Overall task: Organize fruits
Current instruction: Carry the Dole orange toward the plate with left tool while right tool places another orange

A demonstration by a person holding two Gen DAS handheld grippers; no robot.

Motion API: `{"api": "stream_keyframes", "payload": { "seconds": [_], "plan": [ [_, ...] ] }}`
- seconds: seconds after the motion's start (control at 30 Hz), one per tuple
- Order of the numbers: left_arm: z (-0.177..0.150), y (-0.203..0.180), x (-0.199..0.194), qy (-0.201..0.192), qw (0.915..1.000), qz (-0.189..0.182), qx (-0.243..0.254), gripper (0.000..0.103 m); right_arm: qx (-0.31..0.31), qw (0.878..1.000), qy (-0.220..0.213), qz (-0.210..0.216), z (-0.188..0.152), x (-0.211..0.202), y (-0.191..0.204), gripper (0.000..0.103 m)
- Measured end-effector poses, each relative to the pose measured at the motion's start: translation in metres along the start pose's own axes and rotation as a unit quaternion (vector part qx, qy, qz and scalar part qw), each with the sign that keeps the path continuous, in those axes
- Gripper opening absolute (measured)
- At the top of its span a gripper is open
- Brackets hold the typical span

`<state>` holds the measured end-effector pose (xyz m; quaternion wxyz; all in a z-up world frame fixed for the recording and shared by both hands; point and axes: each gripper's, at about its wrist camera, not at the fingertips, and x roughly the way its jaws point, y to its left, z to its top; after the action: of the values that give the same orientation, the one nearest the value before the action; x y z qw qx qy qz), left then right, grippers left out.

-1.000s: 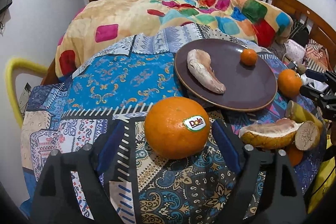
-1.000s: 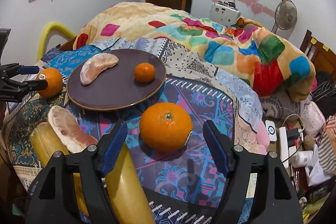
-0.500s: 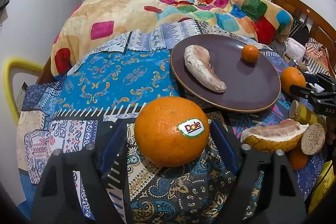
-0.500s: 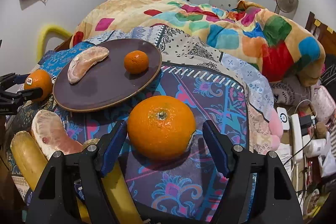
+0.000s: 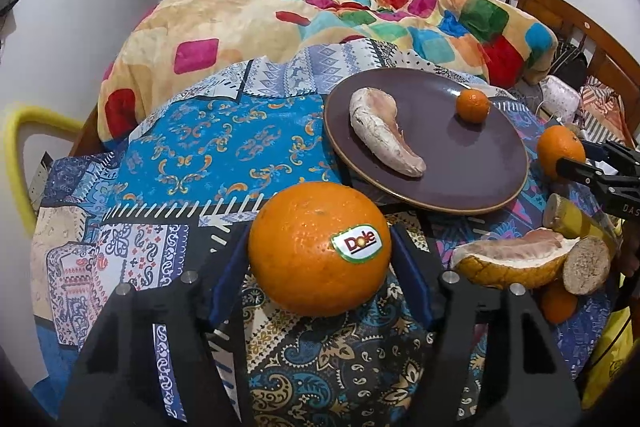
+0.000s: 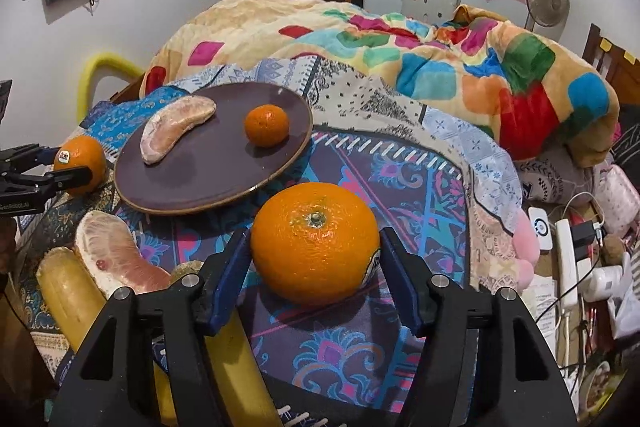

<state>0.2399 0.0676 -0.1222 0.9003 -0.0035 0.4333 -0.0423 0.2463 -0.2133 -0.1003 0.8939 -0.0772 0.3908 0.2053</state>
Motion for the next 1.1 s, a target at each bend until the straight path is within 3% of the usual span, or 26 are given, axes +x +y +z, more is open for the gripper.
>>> {"api": "stream_keyframes", "payload": {
  "seconds": [0.63,0.93,1.1],
  "plan": [
    [0.048,0.000,-0.037,-0.067,0.9977,0.012,0.003,0.068,-0.007,0.997,-0.073,0.005,0.061,-0.018,0.008,0.061],
    [0.070,0.008,-0.026,-0.072,0.9973,0.014,-0.006,0.068,-0.006,0.998,-0.043,0.042,0.095,0.025,0.024,0.061],
    [0.077,0.011,-0.014,-0.070,0.9974,0.015,-0.009,0.068,-0.023,0.999,-0.017,0.039,0.105,0.050,0.036,0.061]
  ]
}}
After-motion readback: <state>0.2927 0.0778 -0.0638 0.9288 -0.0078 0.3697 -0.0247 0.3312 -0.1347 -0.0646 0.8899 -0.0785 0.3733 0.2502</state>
